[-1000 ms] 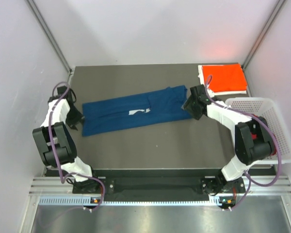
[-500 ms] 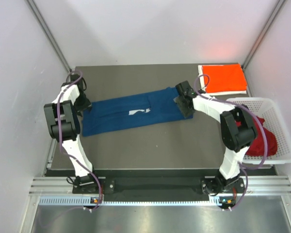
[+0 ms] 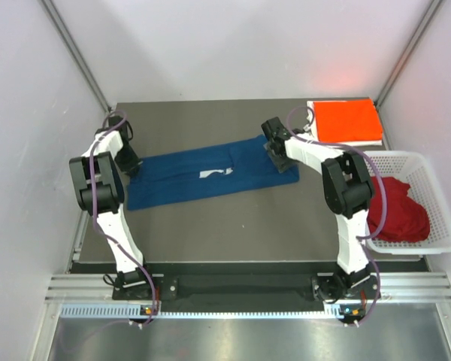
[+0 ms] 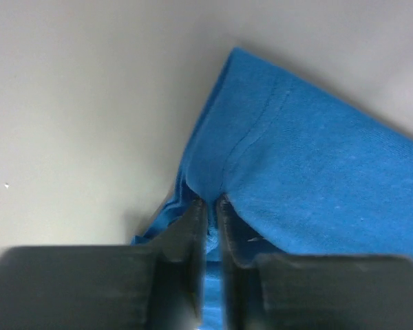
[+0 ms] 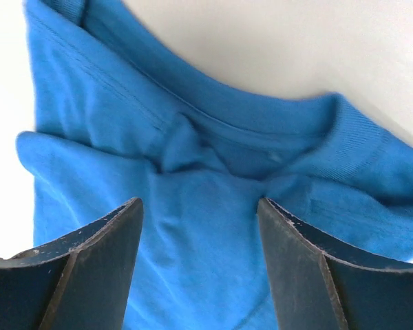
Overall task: Fold and stack the t-shirts
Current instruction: Fold the tshirt
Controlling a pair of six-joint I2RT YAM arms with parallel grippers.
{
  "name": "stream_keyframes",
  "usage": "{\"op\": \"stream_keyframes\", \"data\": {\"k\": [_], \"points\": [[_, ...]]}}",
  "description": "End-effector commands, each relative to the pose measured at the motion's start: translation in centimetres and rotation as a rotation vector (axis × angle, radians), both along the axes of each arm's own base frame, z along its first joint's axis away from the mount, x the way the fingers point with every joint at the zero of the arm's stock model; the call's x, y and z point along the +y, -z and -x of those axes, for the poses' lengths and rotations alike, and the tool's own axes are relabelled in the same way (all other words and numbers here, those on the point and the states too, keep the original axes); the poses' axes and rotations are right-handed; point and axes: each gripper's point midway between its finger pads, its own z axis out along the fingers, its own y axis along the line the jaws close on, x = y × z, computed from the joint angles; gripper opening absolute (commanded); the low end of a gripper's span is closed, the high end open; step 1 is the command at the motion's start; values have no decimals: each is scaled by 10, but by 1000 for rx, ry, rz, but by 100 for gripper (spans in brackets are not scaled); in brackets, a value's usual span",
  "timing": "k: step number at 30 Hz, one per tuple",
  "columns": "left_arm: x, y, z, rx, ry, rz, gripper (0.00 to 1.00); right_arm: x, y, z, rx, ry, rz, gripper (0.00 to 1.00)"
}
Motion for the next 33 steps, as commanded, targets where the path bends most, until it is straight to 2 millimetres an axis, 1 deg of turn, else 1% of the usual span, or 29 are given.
{"op": "stream_keyframes", "data": {"k": [1,2,3,4,5,7,8,9,10,11,13,14,16,17,18,21,22,24,25,26,27,28,29,30,31,32,33], "points": [[8,29,16,96,-42,-16,10,-4,5,-19,1,-16,55,68],[6,32,24,117,-47,-7,7,-6,7,-23,11,-63,88,68],[1,32,27,117,-50,9,6,-7,7,-33,4,-75,104,68],[0,33,30,115,-51,11,5,-8,7,-37,5,-95,117,68],[-1,32,41,127,-65,8,5,-13,5,-45,-1,-126,137,68],[0,30,51,137,-83,-2,4,-17,9,-53,-14,-160,153,68],[-3,27,59,140,-90,5,4,-21,11,-54,-9,-208,186,67],[-6,27,61,136,-98,17,5,-22,8,-66,-48,-224,179,67],[-8,26,65,137,-109,24,5,-25,9,-70,-55,-244,184,67],[-14,26,72,136,-113,46,8,-26,10,-73,-57,-289,200,67],[-16,24,80,143,-134,50,9,-19,7,-88,-118,-352,171,67],[-18,23,84,147,-135,54,9,-18,7,-92,-129,-407,183,67],[-19,22,91,154,-150,56,10,-16,8,-100,-143,-435,179,67],[-18,19,96,159,-159,49,11,-17,7,-103,-149,-461,193,67],[-19,16,96,152,-162,50,16,-16,3,-107,-160,-472,193,67],[-14,4,87,110,-149,38,28,-13,-8,-110,-190,-508,186,67],[-11,-1,84,102,-146,25,30,-12,-24,-112,-219,-512,186,67],[-5,-14,72,83,-151,16,31,-11,-37,-109,-240,-534,188,67],[-2,-19,68,82,-155,-4,34,-11,-55,-108,-267,-533,187,68],[3,-28,57,62,-158,-16,35,-13,-58,-104,-262,-535,186,68],[6,-32,52,51,-157,-29,37,-16,-77,-101,-285,-526,181,68],[11,-36,47,39,-160,-47,41,-18,-85,-98,-292,-515,173,68],[14,-43,39,19,-147,-60,43,-21,-87,-92,-285,-508,171,68],[17,-44,33,5,-135,-69,45,-24,-104,-87,-312,-495,167,68],[17,-44,29,-2,-113,-68,47,-25,-108,-82,-314,-463,142,68],[17,-39,25,1,-89,-59,49,-28,-103,-72,-288,-442,125,68],[18,-35,24,7,-91,-44,49,-29,-108,-61,-277,-421,101,68]]}}
